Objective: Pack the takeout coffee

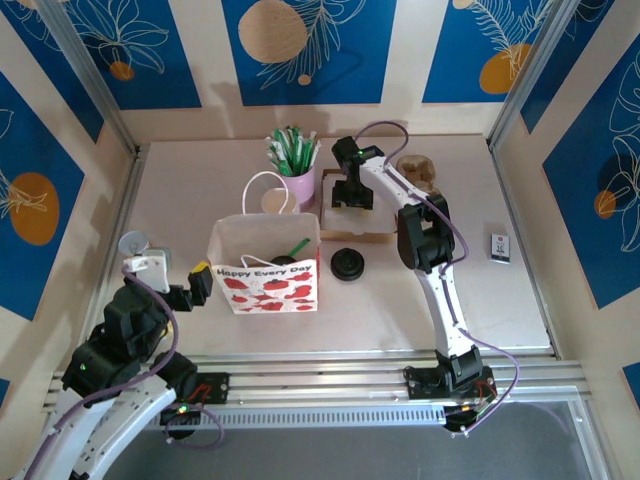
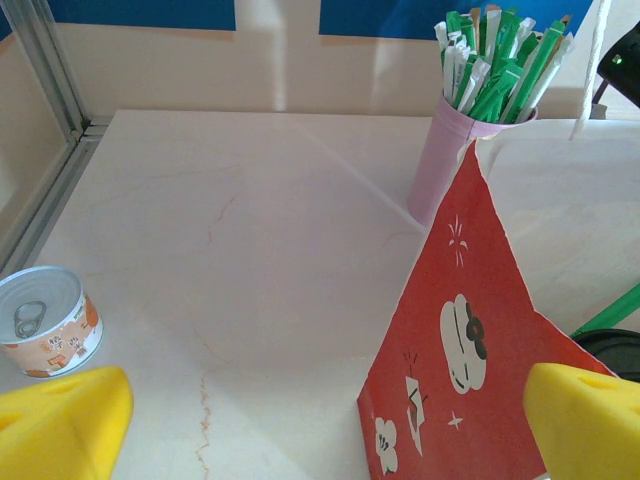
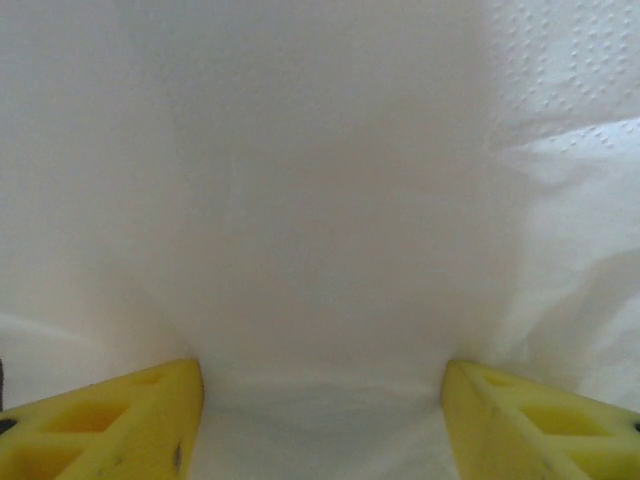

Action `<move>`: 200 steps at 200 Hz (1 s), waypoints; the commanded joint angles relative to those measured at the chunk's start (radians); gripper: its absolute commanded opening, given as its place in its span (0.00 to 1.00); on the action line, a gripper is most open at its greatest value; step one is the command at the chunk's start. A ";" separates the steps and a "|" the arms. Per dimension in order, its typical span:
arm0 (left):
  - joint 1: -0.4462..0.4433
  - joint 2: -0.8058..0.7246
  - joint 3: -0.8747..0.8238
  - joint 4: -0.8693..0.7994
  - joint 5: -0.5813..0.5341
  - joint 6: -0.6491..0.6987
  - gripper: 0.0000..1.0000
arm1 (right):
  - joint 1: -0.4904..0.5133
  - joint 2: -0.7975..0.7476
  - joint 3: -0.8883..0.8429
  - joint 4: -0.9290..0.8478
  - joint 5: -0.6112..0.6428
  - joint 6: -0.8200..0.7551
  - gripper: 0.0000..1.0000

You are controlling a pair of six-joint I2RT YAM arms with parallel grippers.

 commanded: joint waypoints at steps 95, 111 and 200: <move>-0.011 -0.014 -0.010 0.026 0.009 0.021 1.00 | -0.006 -0.001 -0.030 0.012 -0.090 -0.012 0.09; -0.012 -0.014 -0.011 0.027 0.008 0.022 1.00 | 0.000 -0.021 -0.016 0.005 -0.091 -0.019 0.02; -0.012 -0.018 -0.011 0.026 0.006 0.021 1.00 | 0.014 -0.201 0.037 -0.039 -0.002 -0.013 0.00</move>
